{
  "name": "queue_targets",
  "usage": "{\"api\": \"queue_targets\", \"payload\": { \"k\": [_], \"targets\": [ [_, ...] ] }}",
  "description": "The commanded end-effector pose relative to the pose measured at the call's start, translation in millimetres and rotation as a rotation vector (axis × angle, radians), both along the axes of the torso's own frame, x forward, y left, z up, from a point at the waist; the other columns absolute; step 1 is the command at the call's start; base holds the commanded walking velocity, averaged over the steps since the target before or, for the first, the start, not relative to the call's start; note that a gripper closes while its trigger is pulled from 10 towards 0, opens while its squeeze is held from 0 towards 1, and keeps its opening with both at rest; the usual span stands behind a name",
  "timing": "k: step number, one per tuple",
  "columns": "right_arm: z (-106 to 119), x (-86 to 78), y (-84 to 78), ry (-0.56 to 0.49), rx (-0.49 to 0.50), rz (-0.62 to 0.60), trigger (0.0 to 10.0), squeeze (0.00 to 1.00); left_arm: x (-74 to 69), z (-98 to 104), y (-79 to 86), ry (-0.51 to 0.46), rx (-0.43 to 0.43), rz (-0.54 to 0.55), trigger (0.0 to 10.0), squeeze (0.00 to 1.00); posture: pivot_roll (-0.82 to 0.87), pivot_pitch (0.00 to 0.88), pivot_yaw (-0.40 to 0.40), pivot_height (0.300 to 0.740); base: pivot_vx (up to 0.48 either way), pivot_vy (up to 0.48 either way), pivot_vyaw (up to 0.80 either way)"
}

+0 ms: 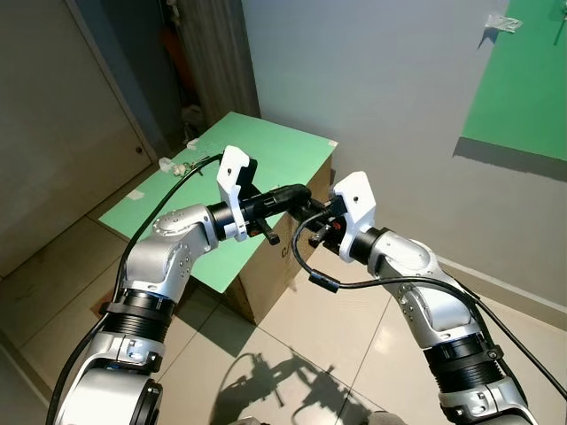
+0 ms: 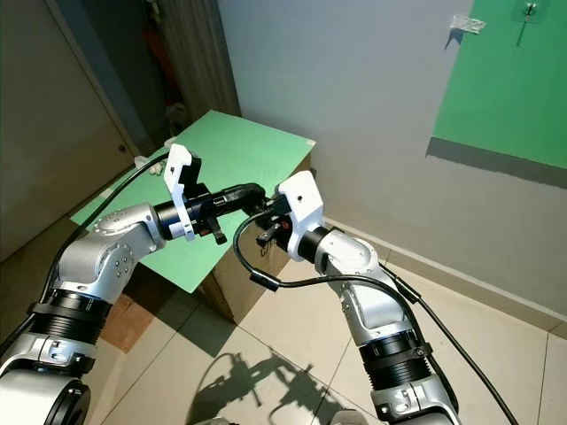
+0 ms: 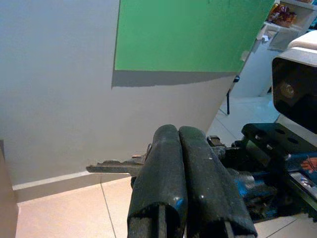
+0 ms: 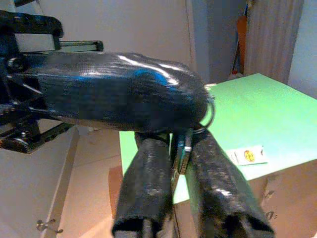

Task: Hang keys on a hook

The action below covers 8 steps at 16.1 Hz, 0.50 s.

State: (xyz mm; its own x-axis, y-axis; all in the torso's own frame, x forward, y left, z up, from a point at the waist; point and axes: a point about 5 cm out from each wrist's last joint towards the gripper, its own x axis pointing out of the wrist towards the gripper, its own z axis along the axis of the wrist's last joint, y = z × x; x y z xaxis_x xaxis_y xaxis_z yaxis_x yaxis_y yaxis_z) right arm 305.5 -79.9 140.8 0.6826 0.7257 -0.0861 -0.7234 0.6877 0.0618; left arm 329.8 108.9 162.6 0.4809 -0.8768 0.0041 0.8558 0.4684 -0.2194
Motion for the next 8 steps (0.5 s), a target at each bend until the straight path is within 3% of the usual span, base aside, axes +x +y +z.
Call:
{"api": "queue_targets", "payload": {
  "k": [1, 8],
  "targets": [
    [3.5, -3.8, 4.9, -0.005, 0.023, 0.023, 0.0, 0.00, 2.2, 10.0, 3.5, -0.035, 0.000, 0.012, 0.0, 0.00, -0.24, 0.029, 0.151, 0.740, 0.000, 0.000, 0.00],
    [1.0, -4.8, 5.5, -0.001, 0.032, 0.015, 0.0, 0.00, 3.0, 11.2, 5.1, -0.057, 0.020, 0.029, 0.0, 0.00, -0.23, 0.031, 0.150, 0.740, 0.000, 0.000, 0.00]
  ]
}}
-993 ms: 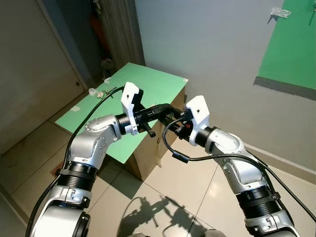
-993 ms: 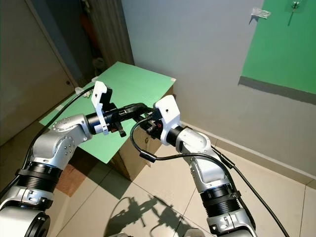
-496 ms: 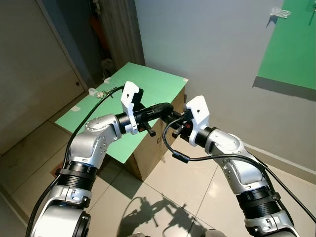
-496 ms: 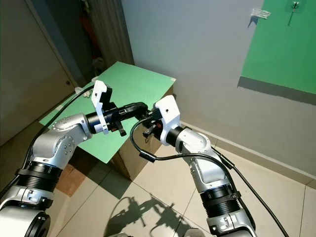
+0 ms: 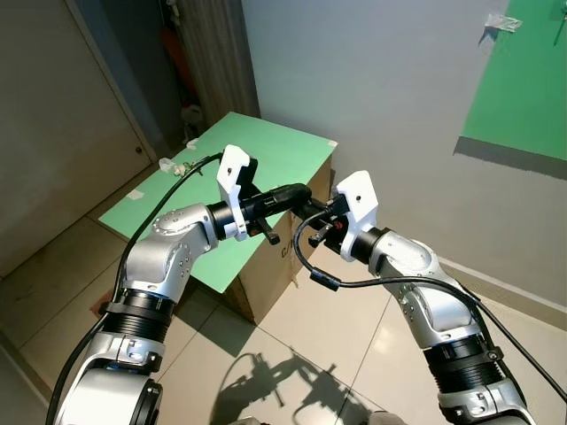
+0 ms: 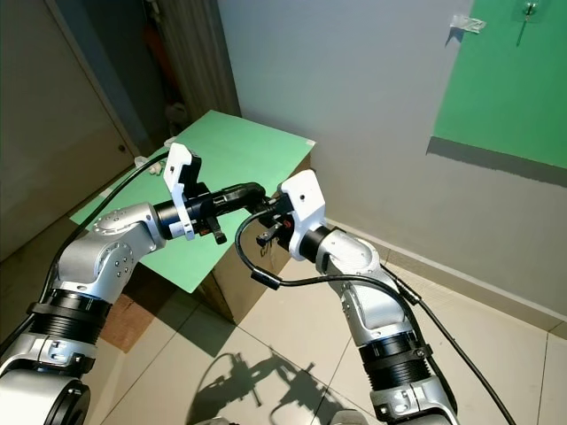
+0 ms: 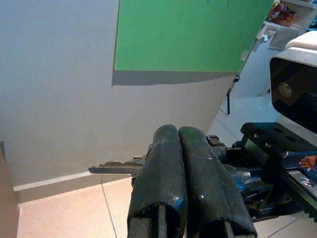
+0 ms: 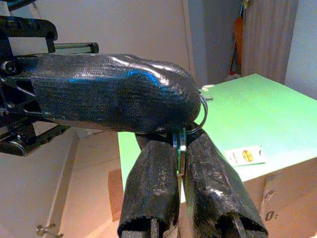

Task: Hang keys on a hook

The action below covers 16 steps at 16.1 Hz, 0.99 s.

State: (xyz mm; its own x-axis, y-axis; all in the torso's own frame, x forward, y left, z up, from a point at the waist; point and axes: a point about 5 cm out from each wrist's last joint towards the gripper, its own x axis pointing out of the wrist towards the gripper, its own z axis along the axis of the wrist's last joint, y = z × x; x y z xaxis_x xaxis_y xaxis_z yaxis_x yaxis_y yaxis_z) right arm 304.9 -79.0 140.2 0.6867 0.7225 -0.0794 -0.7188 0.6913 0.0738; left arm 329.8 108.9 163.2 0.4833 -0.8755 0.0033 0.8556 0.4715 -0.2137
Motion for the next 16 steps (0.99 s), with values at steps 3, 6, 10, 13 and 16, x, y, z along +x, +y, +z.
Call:
{"api": "queue_targets", "payload": {
  "k": [3, 6, 10, 13, 16],
  "targets": [
    [1.7, -4.3, 4.6, -0.003, 0.023, 0.020, 0.0, 0.00, 5.6, 10.8, 5.5, -0.075, 0.051, 0.060, 3.8, 0.00, -0.23, 0.033, 0.150, 0.740, 0.000, 0.000, 0.00],
    [1.3, -4.7, 4.3, -0.003, 0.022, 0.021, 0.0, 0.00, 13.9, 12.7, 9.6, -0.087, 0.063, 0.142, 10.0, 1.00, -0.23, 0.033, 0.148, 0.740, 0.000, 0.000, 0.00],
    [0.1, -5.0, 4.1, -0.001, 0.019, 0.022, 0.0, 0.00, 19.8, 19.1, 20.0, -0.109, 0.063, 0.203, 10.0, 1.00, -0.23, 0.028, 0.148, 0.740, 0.000, 0.000, 0.00],
    [-0.4, -4.0, 2.3, -0.004, 0.019, 0.015, 0.0, 0.00, 23.5, 24.4, 39.3, -0.124, 0.082, 0.269, 10.0, 1.00, -0.23, 0.022, 0.152, 0.740, 0.000, 0.000, 0.00],
    [-0.8, -2.8, 0.7, -0.006, 0.022, -0.003, 0.0, 0.00, 20.3, 19.1, 53.8, -0.118, 0.125, 0.300, 10.0, 0.83, -0.23, 0.015, 0.154, 0.740, 0.000, 0.000, 0.00]
  ]
}}
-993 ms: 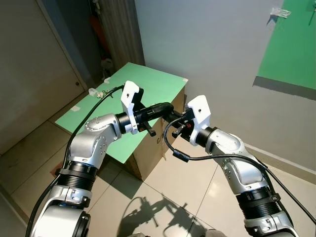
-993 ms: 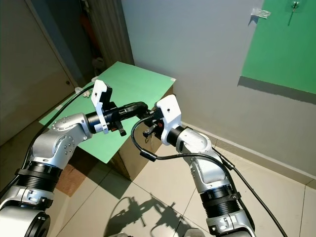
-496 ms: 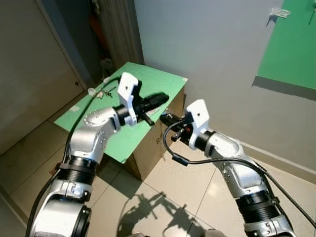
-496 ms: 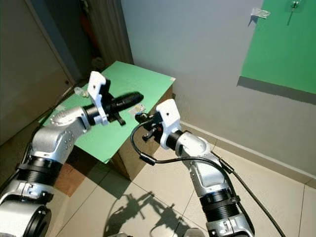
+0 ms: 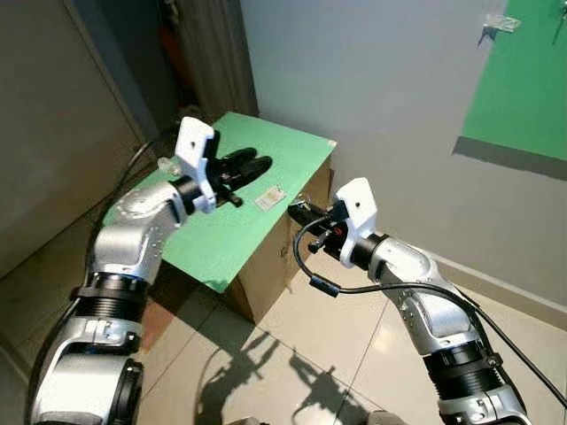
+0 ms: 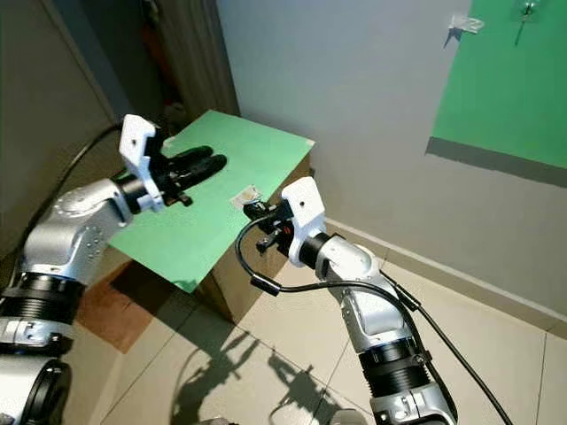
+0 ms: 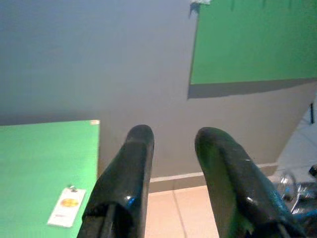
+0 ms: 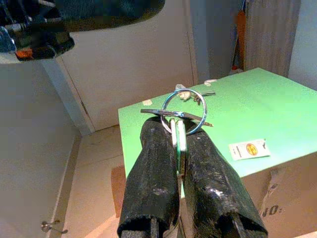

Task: Hang keys on a hook

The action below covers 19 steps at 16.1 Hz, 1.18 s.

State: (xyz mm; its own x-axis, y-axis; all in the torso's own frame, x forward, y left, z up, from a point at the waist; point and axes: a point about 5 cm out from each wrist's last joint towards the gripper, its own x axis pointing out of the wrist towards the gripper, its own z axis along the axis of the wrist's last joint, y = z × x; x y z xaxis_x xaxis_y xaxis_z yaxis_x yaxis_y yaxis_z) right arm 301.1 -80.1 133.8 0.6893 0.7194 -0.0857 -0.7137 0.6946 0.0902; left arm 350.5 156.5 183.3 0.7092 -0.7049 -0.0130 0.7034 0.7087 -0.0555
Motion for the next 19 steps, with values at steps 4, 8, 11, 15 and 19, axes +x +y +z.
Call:
{"api": "queue_targets", "payload": {
  "k": [4, 8, 11, 15, 19],
  "targets": [
    [10.1, 11.7, -7.8, -0.087, -0.020, -0.108, 0.0, 0.00, -17.7, -33.4, 12.1, 0.050, 0.097, 0.066, 10.0, 0.00, -0.22, 0.008, 0.150, 0.740, 0.000, 0.000, 0.00],
    [14.2, 32.3, -62.3, -0.189, -0.097, -0.571, 0.0, 0.00, -36.7, -63.1, 17.6, 0.036, 0.070, 0.340, 10.0, 0.00, -0.21, 0.006, 0.149, 0.740, 0.000, 0.000, 0.00],
    [0.6, 17.8, -95.4, -0.183, -0.118, -0.766, 0.0, 0.00, -59.0, -80.2, 29.9, -0.036, 0.103, 0.563, 10.0, 0.00, -0.21, 0.010, 0.150, 0.740, 0.000, 0.000, 0.00],
    [-42.9, -27.3, -113.8, -0.199, -0.149, -0.837, 0.0, 0.00, -95.2, -109.3, 42.1, -0.005, 0.131, 0.782, 10.0, 0.00, -0.22, 0.009, 0.142, 0.740, 0.000, 0.000, 0.00],
    [-81.3, -65.0, -122.7, -0.083, -0.123, -0.857, 0.0, 0.00, -113.5, -120.1, 33.5, 0.048, 0.069, 0.706, 10.0, 0.00, -0.22, 0.012, 0.142, 0.740, 0.000, 0.000, 0.00]
  ]
}}
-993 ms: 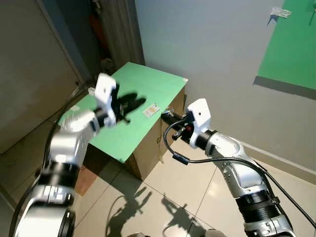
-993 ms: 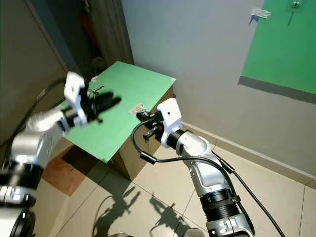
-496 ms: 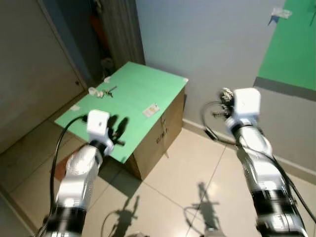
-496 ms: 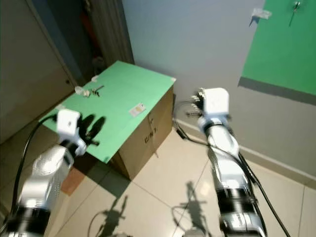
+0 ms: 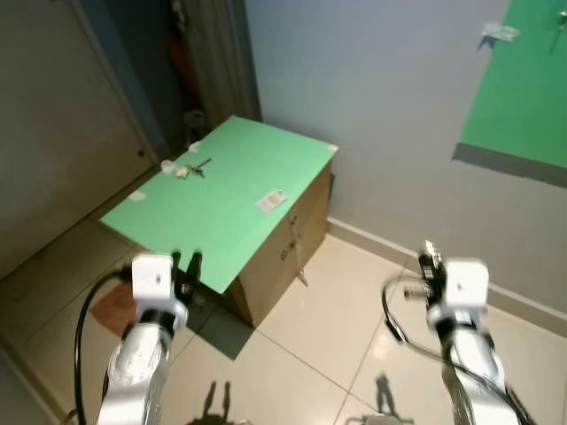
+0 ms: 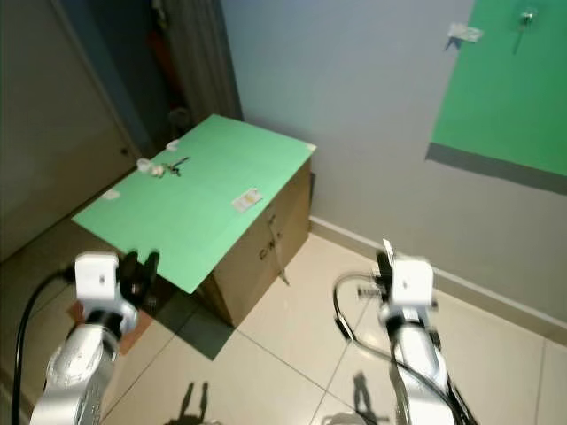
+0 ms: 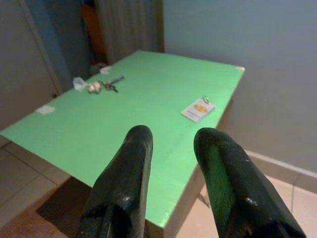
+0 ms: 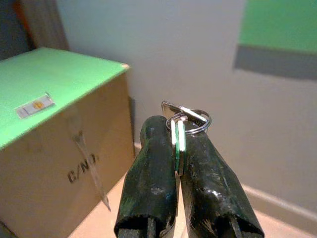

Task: Hang keys on a hook

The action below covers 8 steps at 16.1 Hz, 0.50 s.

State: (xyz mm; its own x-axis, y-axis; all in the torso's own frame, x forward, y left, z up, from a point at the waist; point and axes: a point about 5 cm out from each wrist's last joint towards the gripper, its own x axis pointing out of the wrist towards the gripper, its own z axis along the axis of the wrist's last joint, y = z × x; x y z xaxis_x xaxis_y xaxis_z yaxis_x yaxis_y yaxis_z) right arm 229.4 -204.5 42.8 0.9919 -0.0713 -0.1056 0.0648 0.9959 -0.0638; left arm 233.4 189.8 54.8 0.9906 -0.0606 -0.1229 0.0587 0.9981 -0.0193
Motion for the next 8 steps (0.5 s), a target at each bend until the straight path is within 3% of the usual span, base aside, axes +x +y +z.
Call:
{"api": "queue_targets", "payload": {
  "k": [1, 2, 4, 8],
  "targets": [
    [12.4, 6.1, 6.0, -0.071, 0.020, 0.029, 0.0, 0.00, 6.2, 12.8, -1.8, -0.062, 0.021, -0.021, 10.0, 0.00, -0.23, 0.013, 0.146, 0.740, 0.000, 0.000, 0.00],
    [17.0, 11.5, 11.7, -0.101, 0.016, 0.052, 0.0, 0.00, 14.0, 19.7, -5.0, -0.085, 0.021, -0.039, 10.0, 0.00, -0.23, 0.013, 0.147, 0.740, 0.000, 0.000, 0.00],
    [22.4, 22.3, 21.9, -0.136, 0.026, 0.098, 0.0, 0.00, 27.3, 27.7, -7.7, -0.103, 0.034, -0.059, 10.0, 0.00, -0.23, 0.009, 0.158, 0.740, 0.000, -0.347, 0.00],
    [21.8, 27.1, 30.7, -0.128, 0.030, 0.135, 0.0, 0.00, 37.9, 30.6, -12.1, -0.105, 0.040, -0.108, 10.0, 0.00, -0.24, 0.011, 0.166, 0.740, 0.259, -0.400, 0.00]
  ]
}}
